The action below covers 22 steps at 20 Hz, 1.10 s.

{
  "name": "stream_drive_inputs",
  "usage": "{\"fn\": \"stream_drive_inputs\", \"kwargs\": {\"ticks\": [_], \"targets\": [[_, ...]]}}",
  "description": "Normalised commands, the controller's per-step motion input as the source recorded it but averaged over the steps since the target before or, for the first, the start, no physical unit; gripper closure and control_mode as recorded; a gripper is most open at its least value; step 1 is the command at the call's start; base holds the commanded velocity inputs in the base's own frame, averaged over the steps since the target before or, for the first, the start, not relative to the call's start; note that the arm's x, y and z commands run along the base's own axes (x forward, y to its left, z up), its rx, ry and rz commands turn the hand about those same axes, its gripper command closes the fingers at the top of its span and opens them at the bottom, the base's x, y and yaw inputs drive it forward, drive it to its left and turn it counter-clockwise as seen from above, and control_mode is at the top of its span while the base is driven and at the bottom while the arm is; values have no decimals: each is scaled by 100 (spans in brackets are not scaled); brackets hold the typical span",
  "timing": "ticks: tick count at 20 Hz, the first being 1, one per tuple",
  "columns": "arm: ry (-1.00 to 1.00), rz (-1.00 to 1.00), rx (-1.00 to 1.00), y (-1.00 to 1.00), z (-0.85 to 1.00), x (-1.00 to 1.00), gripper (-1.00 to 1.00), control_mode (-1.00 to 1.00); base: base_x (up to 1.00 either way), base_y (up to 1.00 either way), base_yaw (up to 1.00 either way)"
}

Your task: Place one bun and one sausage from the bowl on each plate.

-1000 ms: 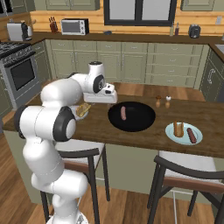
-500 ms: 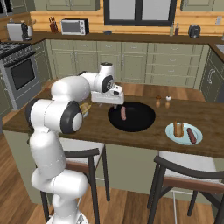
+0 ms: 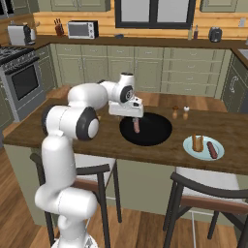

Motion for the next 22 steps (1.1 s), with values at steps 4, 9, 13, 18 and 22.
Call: {"fn": "stream_drive_inputs", "kwargs": {"ticks": [4,9,13,18,22], "targets": [[0,0,0,-21,-57,38,-100,-100,0,0,0],[0,0,0,-22,-38,40,-100,-100,0,0,0],[1,1,0,-7,-27,23,-100,-100,0,0,0],[0,1,0,-4,-28,28,-100,-100,0,0,0],[0,1,1,-12,-24,33,-100,-100,0,0,0]]}}
